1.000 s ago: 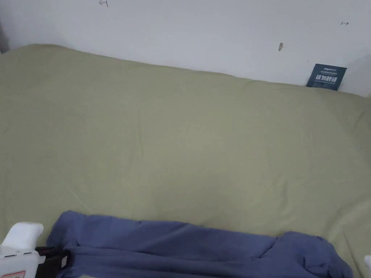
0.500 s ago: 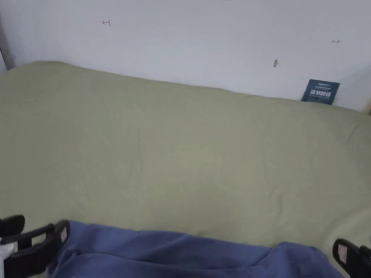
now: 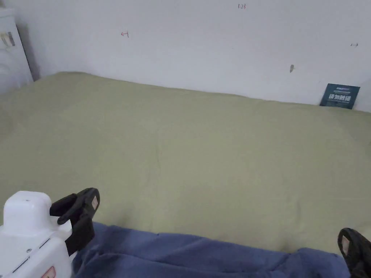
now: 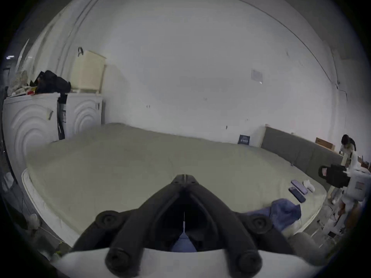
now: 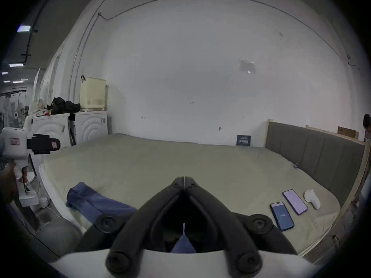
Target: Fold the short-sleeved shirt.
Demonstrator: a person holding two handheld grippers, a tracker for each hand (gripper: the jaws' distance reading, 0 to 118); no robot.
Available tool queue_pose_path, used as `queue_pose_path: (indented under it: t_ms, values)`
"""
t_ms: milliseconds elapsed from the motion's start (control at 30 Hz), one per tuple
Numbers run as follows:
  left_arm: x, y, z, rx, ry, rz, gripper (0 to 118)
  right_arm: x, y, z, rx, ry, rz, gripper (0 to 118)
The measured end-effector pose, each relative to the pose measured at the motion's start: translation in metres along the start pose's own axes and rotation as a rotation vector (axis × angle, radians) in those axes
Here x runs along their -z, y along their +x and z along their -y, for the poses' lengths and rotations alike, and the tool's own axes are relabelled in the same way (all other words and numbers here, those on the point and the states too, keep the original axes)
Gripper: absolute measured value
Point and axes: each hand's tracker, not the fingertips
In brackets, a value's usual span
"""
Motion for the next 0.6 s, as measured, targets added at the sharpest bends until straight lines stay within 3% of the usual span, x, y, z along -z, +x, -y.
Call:
queue_pose_path:
  t_ms: [67,100,133,200,267,333,400,500,600]
  values:
    - [0.016,-0.042,0.01,-0.067,-0.115,0.058,75,0.003,0.007,-0.002,0.017,-0.01,-0.023,0]
    - [0.025,-0.063,0.021,-0.124,-0.14,0.059,80,0.002,0.008,-0.003,0.019,-0.007,-0.022,0]
    - [0.032,-0.078,0.028,-0.204,-0.193,0.098,80,0.002,0.01,-0.003,0.022,-0.008,-0.023,0]
    - [0.056,-0.126,0.055,-0.545,-0.448,0.238,80,0.007,0.016,-0.004,0.03,-0.035,-0.019,0]
    - [0.067,-0.145,0.08,-0.768,-0.584,0.259,80,0.009,0.02,-0.003,0.039,-0.052,-0.022,0]
    - [0.071,-0.146,0.093,-0.757,-0.567,0.189,80,0.011,0.022,-0.003,0.047,-0.056,-0.018,0]
    - [0.072,-0.125,0.096,-0.725,-0.562,0.216,80,0.013,0.026,-0.001,0.065,-0.064,-0.018,0]
    - [0.088,-0.123,0.11,-0.834,-0.608,0.177,79,0.015,0.029,0.0,0.099,-0.082,-0.039,0]
    - [0.091,-0.122,0.11,-0.855,-0.551,0.126,76,0.016,0.028,0.001,0.124,-0.086,-0.049,0]
